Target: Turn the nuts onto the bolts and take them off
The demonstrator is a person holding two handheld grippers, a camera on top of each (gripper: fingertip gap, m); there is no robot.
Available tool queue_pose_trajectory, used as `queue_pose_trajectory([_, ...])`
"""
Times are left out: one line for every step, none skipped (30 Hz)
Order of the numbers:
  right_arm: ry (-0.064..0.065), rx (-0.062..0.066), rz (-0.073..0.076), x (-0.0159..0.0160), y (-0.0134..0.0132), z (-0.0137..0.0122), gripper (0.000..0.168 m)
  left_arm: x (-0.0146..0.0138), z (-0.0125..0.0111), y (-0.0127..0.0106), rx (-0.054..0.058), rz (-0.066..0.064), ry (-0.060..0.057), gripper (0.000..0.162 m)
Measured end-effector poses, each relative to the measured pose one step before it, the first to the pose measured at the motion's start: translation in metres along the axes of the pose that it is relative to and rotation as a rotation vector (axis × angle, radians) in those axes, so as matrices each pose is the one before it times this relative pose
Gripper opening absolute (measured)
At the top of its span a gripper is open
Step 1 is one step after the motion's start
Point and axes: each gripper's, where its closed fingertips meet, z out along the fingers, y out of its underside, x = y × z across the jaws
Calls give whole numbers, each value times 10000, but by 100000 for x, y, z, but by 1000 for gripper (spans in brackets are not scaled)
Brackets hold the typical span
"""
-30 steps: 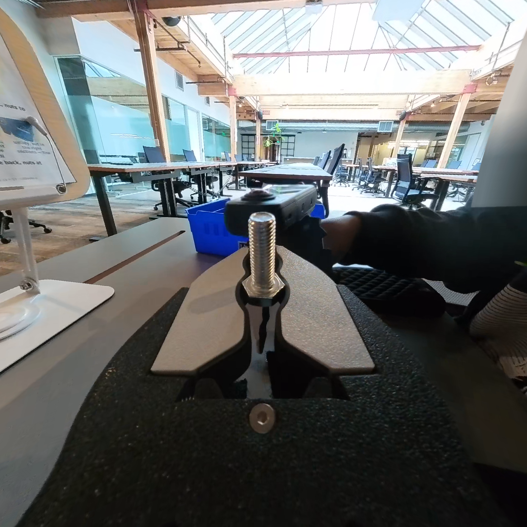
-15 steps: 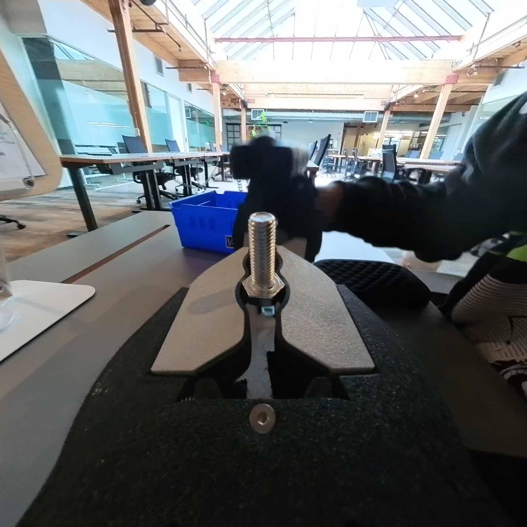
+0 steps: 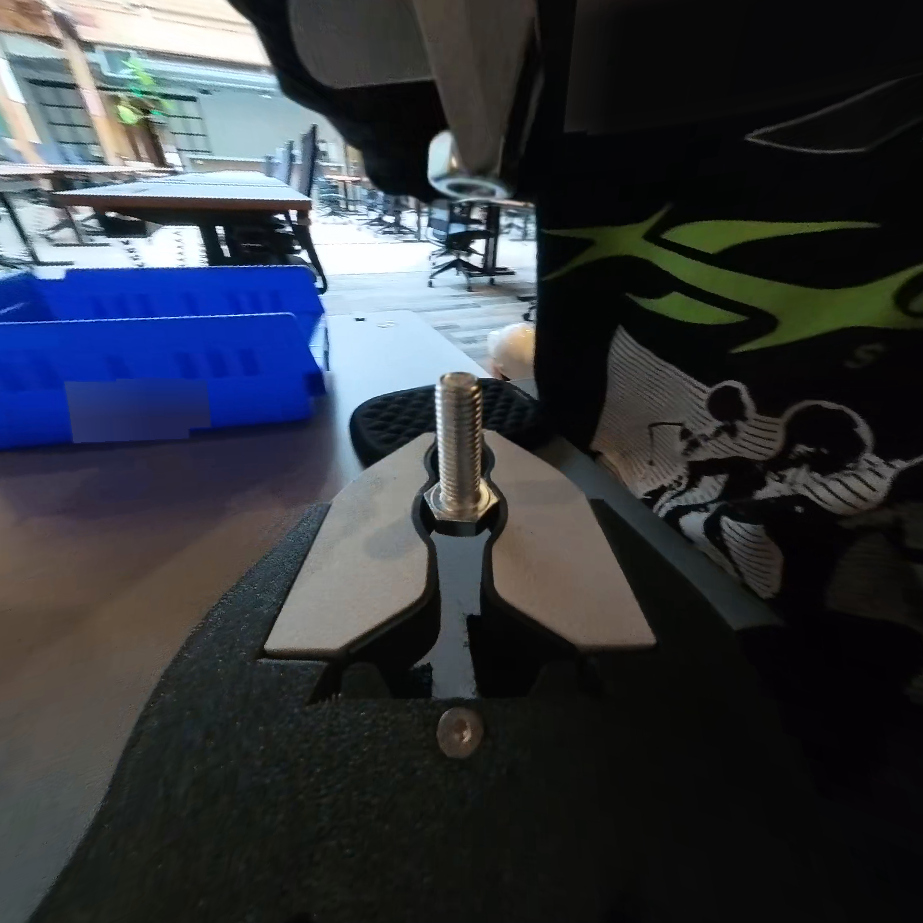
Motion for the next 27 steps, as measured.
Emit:
queue_pose_trajectory([-373,-98,-598,23,-194,409,17,462,87,69,-3,-30,328,13])
queue_pose_trajectory([-261,-61,-536,201,-83,400,17,429,73,82,-5,-53,306,13])
queue_pose_trajectory([-286,62,-493,134,-151,369,17,323,43,105,-15,-50,249,13])
queue_pose_trajectory([-234,138,-445,163,-212,313,17,295,40,131,-36,-39,229,13])
queue_pose_trajectory([-205,146,-417,154,-219,269,17,269,71,109,-40,-4,187,13])
queue_pose_trajectory([-280,94,-355,16,-123,254,17,255,83,72,-34,24,170,13])
queue_pose_trajectory([-226,47,-281,85,-32,269,17,223,77,63,-36,7,151,13])
queue_pose_trajectory([-252,53,-231,-4,16,293,17,138,59,90,-43,-13,114,13])
queue_pose_trajectory([-217,23,-176,3,94,309,17,108,57,108,-51,-36,96,13])
queue_pose_trajectory([-210,-29,-126,-41,182,292,17,59,62,88,-44,-29,62,13])
queue_pose_trajectory([-155,-92,-89,8,261,266,17,11,57,82,-39,-18,30,13])
queue_pose_trajectory([-96,-121,-57,49,264,212,17,-23,41,70,-38,-34,7,13])
queue_pose_trajectory([-106,-62,-31,17,136,122,17,-62,5,48,-18,-24,-23,13])
queue_pose_trajectory([-70,29,-13,17,-30,64,17,-25,-10,-5,11,-13,-6,13])
queue_pose_trajectory([-15,54,-28,62,-95,47,17,-41,-25,-44,28,0,-27,13])
queue_pose_trajectory([-53,32,-12,1,-65,73,17,-15,-38,-37,24,-4,-12,13])
queue_pose_trajectory([-27,-31,10,30,8,103,17,6,-21,-33,28,-5,-1,13])
queue_pose_trajectory([-35,-71,2,24,84,119,17,-13,2,-21,8,-2,-5,13])
queue_pose_trajectory([-74,-62,-2,-45,86,110,17,10,15,23,-11,0,6,13])
queue_pose_trajectory([-13,-56,6,40,85,102,17,16,32,14,-13,-1,14,13])
queue_pose_trajectory([-11,-3,18,63,21,77,17,23,31,11,-18,1,12,13])
queue_pose_trajectory([-49,69,35,19,-61,52,17,38,31,1,-9,9,19,13])
queue_pose_trajectory([-39,39,40,10,-32,74,17,19,8,-7,-1,19,2,13])
queue_pose_trajectory([-50,-8,33,-48,34,70,17,-18,6,41,-31,13,-24,13])
queue_pose_trajectory([-27,-15,25,-43,45,44,17,-9,25,42,-20,-16,-5,13])
queue_pose_trajectory([-12,39,35,-54,-21,-12,17,21,18,-29,21,-15,24,13])
queue_pose_trajectory([7,50,86,-19,4,-57,17,-7,-17,-79,49,6,-8,13])
